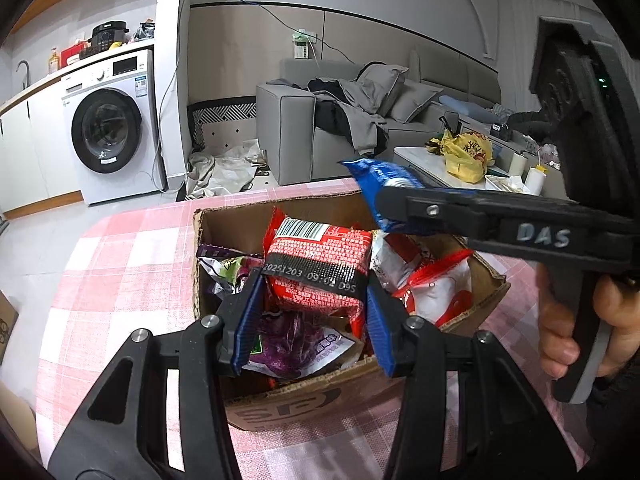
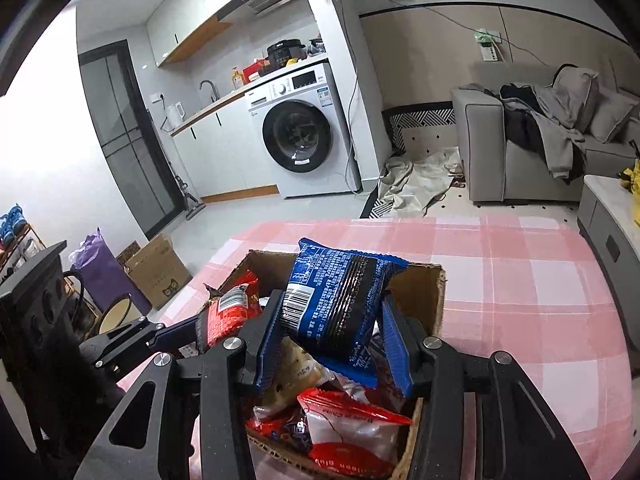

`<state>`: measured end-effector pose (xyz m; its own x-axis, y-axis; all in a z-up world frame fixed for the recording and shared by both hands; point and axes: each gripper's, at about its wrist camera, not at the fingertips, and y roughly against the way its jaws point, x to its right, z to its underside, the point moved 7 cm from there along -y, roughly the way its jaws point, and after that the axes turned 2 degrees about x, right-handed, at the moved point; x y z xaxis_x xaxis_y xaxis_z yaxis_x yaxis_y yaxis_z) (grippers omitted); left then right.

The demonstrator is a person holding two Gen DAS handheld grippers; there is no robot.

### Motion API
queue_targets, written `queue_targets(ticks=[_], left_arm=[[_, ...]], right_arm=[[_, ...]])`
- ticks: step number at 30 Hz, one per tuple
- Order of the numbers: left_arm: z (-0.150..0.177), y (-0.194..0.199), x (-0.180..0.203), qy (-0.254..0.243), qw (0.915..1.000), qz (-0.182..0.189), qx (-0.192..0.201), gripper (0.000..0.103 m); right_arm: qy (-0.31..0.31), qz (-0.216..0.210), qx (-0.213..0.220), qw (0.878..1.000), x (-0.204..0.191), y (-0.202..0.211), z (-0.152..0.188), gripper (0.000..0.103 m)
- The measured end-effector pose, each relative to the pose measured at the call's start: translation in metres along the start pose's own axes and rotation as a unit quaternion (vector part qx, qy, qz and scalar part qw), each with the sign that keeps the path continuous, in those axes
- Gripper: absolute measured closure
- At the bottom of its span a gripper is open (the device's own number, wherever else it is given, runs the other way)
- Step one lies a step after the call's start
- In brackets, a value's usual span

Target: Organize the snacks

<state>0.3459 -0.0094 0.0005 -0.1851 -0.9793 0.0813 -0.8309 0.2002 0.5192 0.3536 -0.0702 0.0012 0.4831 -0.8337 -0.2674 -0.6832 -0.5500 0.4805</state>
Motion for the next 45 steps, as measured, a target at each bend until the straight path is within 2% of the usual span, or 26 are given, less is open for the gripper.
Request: queue_targets(ticks=[10,15,20,23,26,30,33,36,45], left_arm=[[0.007,-0.006,-0.002,0.011,0.9998,0.009,-0.011,0.058],[0.009,-0.012,-0.003,0.010,0.9997,0.017,-0.015,0.058],[0.009,-0.013,-0.004,0.028,0.9991,0.028,-0.014,0.058],[0.010,-0.008,-0.003,0.035,0.9986,0.038,-0.012,0.057],[0.010,-0.004,0.000,0.025,0.9990,0.037,-0.007,0.048],[0.008,0.006,0.007,0.018,0.9992,0.036,0.006,0.020],[0.007,0.015,0.010,0.022,0.9991,0.037,0.008,0.015],[0.009,0.026,0.010,0.028,0.9991,0.027,0.015,0.001],[0.023,0.072,0.005,0.035,0.9985,0.004,0.041,0.001]], right_arm=[[0.009,-0.001,-0.029,1.000,-0.003,-0.017,0.008,0.056],[0.014,0.008,-0.004,1.000,-0.001,-0.002,0.002,0.041],[0.014,0.016,-0.003,1.000,0.007,0.012,0.003,0.040],[0.014,0.019,0.000,1.000,0.011,0.023,0.007,0.025],[0.013,0.019,0.005,1.000,0.014,0.035,0.011,0.017],[0.011,0.026,0.010,1.000,0.021,0.049,0.017,0.009],[0.001,0.033,0.016,0.999,0.029,0.059,0.021,0.004],[-0.012,0.027,0.022,0.999,0.035,0.069,0.025,0.001],[-0.015,0.010,0.037,0.999,0.029,0.092,0.049,0.000]])
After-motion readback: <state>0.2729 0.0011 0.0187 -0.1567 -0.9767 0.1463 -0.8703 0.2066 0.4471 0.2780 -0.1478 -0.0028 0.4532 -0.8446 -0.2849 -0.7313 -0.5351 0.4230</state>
